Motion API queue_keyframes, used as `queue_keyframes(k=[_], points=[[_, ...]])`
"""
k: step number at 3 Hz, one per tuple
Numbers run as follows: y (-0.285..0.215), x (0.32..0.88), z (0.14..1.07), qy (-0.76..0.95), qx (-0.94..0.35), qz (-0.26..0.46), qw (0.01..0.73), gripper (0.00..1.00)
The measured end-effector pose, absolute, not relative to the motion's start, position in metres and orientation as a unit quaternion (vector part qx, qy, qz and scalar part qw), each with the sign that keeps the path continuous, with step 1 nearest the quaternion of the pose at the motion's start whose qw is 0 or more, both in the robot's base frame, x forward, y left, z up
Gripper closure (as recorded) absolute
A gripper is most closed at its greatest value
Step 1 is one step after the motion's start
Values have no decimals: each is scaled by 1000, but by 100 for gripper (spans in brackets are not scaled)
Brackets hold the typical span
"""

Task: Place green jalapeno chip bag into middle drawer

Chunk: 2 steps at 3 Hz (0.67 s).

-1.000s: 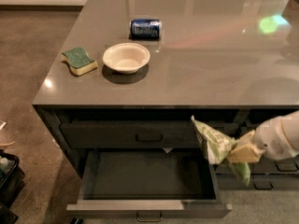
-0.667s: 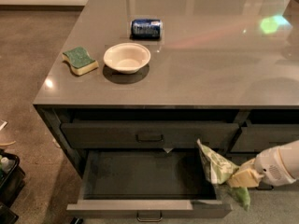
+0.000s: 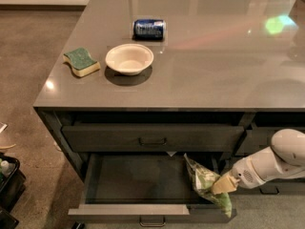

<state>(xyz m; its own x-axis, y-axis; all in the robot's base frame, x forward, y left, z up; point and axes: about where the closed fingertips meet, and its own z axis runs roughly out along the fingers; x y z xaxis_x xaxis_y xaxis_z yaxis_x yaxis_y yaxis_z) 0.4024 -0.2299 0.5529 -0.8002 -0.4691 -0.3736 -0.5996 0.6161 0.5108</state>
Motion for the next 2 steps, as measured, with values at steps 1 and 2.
queue_keyframes(k=[1,2], points=[[-205,419,522,887,-303,335,92,100],[-190,429,504,889,-303,330,99,100]])
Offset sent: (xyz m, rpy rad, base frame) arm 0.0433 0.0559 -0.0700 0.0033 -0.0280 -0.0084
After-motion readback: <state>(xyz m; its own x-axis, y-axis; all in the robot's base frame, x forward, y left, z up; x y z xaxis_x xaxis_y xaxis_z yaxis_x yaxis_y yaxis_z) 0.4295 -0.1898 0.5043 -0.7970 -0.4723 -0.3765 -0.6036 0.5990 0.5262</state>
